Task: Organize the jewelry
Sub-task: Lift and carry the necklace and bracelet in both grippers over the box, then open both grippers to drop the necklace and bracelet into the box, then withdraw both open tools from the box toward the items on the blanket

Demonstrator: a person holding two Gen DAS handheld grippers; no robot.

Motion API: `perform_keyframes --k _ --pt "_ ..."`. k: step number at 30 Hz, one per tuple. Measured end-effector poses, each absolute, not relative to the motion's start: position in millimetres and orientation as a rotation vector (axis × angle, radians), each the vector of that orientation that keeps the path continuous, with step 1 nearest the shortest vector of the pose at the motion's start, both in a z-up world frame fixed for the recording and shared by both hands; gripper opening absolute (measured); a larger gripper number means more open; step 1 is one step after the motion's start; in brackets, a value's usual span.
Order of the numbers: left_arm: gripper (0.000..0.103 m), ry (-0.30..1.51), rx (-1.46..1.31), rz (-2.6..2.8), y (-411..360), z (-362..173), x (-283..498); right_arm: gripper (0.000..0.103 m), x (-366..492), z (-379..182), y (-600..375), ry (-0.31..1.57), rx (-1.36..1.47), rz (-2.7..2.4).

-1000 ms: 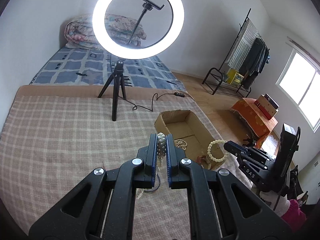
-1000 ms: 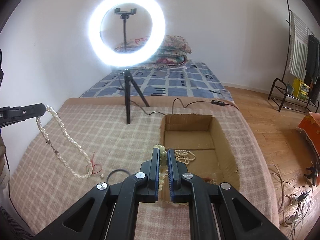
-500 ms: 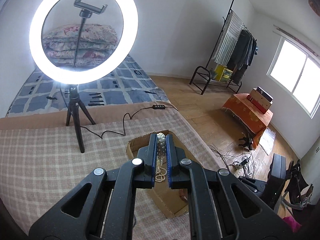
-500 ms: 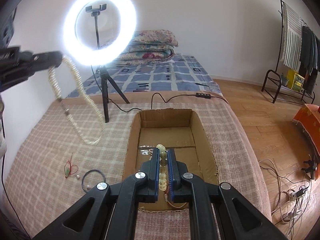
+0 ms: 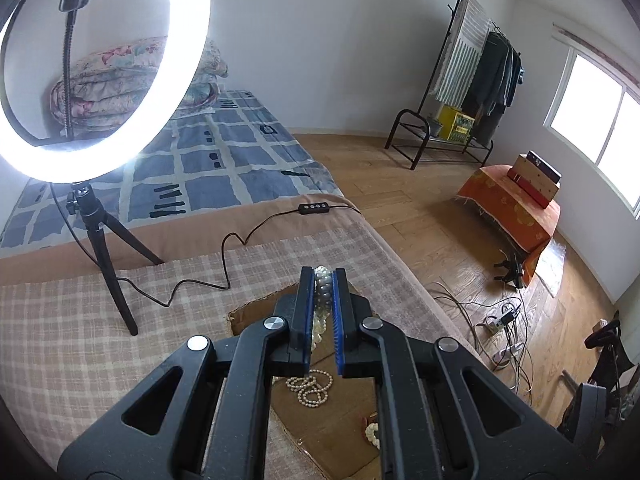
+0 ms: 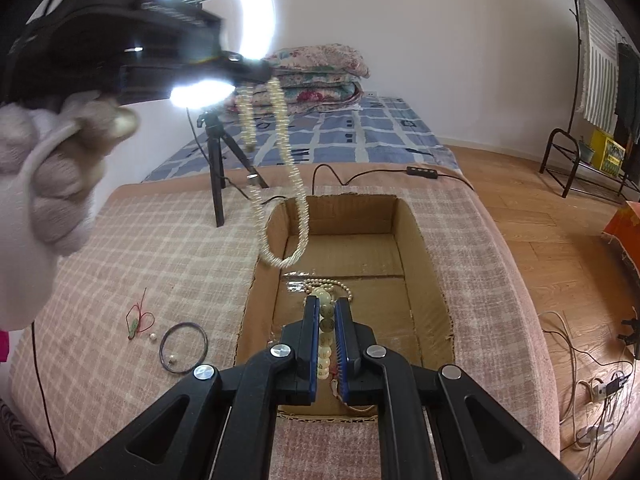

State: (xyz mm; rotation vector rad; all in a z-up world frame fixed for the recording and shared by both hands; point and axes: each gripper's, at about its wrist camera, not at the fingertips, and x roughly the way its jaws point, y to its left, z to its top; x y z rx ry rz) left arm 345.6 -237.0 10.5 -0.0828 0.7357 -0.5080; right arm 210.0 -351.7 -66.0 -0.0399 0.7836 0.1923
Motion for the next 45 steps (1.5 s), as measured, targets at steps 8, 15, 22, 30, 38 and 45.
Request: perform_keyframes --k 8,15,22,30,38,45 --pt "0.006 0.788 -0.078 -0.52 -259.4 -12.7 365.3 0.005 213.1 -76.1 -347.7 0.804 -0.025 0.233" --pt "0.006 0.81 -0.051 -0.539 -272.6 -19.4 368.2 0.007 212.0 -85.5 -346.3 0.828 -0.029 0.255" --pt "0.057 0.815 -0.041 -0.549 -273.2 -19.9 363.8 0.054 208.5 -83.9 -348.6 0.817 -0.036 0.256" --pt "0.074 0.827 -0.026 -0.525 -264.8 -17.5 357.9 0.097 198.5 -79.8 -334.2 0.775 -0.123 0.246" --pt "0.08 0.794 0.005 -0.467 -229.1 -1.9 343.0 0.099 195.9 -74.7 -325.2 0.76 -0.144 0.242" --pt "0.08 0.745 0.019 -0.431 -183.9 8.6 325.3 0.099 193.3 -69.3 -314.4 0.758 -0.134 0.257"
